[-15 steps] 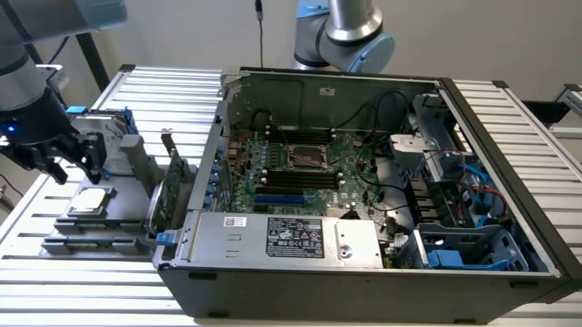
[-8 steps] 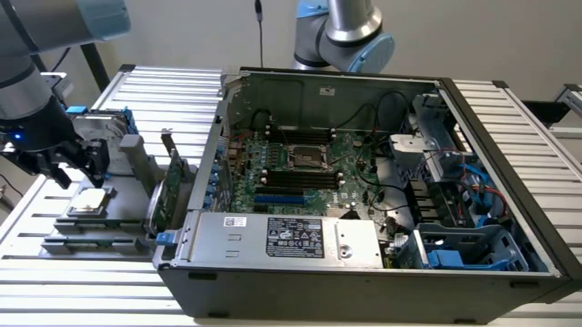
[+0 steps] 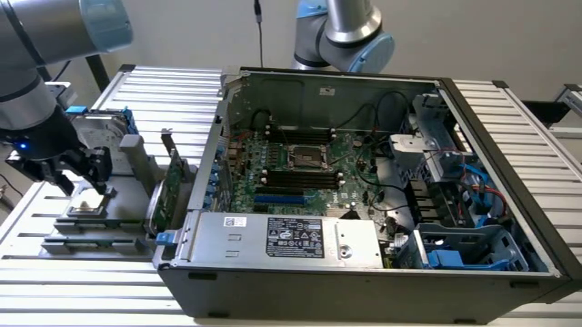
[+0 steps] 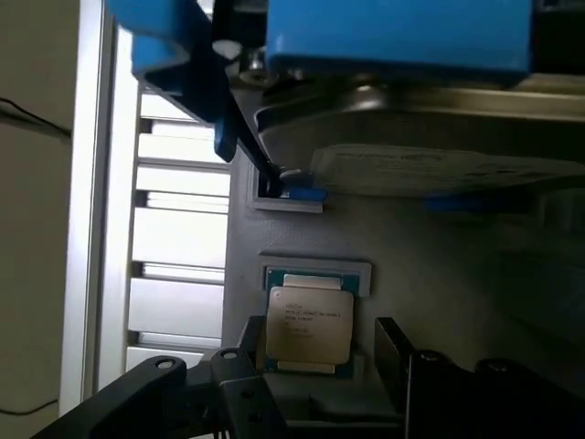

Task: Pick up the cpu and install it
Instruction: 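Pick up the cpu and move it towards the insertion slot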

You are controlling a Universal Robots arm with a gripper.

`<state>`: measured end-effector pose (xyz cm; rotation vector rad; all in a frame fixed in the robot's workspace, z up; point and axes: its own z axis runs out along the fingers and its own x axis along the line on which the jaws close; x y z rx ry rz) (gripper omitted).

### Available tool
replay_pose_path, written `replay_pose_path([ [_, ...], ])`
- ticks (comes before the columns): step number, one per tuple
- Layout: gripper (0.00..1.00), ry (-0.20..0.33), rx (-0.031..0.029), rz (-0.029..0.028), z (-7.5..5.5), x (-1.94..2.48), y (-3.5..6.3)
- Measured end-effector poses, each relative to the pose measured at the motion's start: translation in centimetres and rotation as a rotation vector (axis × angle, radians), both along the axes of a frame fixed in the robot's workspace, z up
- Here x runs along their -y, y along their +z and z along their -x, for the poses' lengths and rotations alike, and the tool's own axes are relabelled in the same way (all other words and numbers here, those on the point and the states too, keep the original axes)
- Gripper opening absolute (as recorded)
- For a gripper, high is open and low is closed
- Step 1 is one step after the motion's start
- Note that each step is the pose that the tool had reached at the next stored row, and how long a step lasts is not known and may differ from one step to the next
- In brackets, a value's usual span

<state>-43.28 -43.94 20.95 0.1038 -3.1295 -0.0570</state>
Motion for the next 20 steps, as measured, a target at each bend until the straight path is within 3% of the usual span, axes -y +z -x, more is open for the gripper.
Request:
replay_pose_path([
  [4, 0.60, -0.016, -0.0032, -0.0001, 0.0, 0.08, -0.54],
  [10, 0.60, -0.020, -0.0294, 0.0002, 0.0, 0.10, -0.75],
  [20, 0.60, -0.020, -0.0301, 0.0001, -0.2, 0.16, -1.20],
])
